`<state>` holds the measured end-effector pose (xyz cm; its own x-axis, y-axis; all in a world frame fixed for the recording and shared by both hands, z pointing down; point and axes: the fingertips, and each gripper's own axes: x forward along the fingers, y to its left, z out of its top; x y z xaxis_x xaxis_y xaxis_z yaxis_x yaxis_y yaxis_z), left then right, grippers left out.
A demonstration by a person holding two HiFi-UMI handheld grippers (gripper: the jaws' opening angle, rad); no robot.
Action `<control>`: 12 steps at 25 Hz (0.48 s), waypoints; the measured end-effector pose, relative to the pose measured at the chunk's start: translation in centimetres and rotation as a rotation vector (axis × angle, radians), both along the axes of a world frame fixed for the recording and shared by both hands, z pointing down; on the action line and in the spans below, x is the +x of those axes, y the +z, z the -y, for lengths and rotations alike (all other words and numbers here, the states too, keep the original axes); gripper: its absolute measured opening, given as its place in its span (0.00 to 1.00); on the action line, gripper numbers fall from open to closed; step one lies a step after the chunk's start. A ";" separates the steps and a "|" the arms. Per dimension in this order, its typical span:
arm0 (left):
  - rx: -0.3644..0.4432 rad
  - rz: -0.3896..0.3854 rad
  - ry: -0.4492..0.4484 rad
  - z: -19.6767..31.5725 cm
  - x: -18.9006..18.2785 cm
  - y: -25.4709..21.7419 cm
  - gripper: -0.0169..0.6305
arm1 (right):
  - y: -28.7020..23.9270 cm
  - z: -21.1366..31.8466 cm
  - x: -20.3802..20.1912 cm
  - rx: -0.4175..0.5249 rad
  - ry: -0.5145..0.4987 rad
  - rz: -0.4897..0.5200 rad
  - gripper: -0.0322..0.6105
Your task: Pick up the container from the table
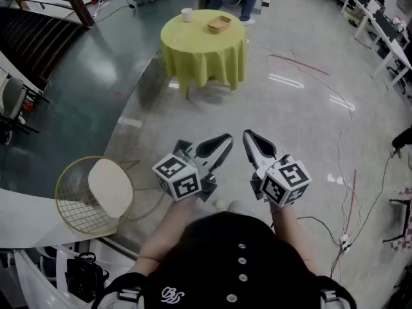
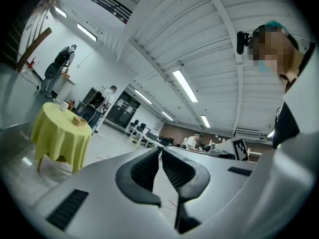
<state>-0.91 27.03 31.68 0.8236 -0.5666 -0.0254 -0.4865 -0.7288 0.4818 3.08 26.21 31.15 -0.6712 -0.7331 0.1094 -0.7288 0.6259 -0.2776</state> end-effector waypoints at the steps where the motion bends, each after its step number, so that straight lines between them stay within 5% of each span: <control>1: 0.002 0.003 0.001 0.2 -0.1 0.1 0.07 | 0.2 0.0 -0.3 -0.004 -0.006 -0.004 0.05; 12: 0.008 0.007 0.026 1.2 -1.1 0.5 0.07 | 0.7 0.1 -1.8 -0.019 0.002 -0.010 0.05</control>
<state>-1.98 25.84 32.14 0.8384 -0.5445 -0.0235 -0.4707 -0.7451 0.4726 1.30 26.09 31.81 -0.6688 -0.7320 0.1296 -0.7326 0.6195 -0.2820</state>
